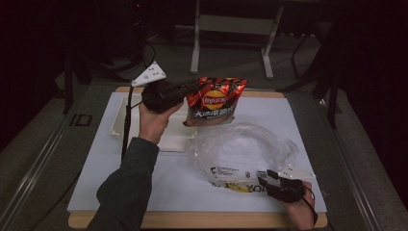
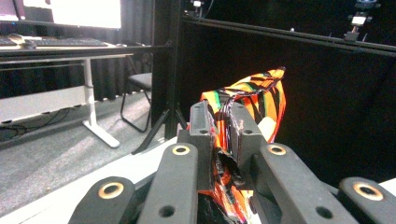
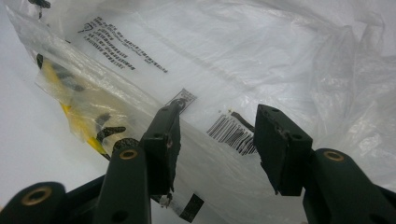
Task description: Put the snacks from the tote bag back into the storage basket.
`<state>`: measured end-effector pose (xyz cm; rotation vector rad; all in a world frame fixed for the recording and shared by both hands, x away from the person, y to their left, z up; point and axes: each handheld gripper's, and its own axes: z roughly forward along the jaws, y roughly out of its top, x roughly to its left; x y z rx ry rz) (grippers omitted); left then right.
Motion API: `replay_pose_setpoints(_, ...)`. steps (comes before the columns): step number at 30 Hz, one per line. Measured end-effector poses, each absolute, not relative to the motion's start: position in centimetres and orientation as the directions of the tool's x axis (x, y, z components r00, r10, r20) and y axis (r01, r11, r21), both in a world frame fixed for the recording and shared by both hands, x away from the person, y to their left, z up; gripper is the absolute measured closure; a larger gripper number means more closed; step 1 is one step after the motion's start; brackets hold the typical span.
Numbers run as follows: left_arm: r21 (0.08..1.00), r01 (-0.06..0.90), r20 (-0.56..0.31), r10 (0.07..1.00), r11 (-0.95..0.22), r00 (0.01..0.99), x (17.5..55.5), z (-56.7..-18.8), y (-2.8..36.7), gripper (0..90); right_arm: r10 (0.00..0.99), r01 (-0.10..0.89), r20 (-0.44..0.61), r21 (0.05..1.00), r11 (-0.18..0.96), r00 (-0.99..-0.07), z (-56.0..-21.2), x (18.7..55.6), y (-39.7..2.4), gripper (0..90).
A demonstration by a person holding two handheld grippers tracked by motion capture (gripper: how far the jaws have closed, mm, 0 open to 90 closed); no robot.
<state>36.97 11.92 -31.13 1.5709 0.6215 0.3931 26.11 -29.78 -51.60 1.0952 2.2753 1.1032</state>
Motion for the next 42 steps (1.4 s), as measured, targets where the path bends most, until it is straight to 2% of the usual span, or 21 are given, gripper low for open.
replay_pose_setpoints(42,0.981,0.192,-0.145,0.706,0.012,0.693,39.0,-32.8,16.4,82.6,0.779,0.484,-0.002,0.782,0.392,-0.628,-51.8,26.0,-29.5,50.7)
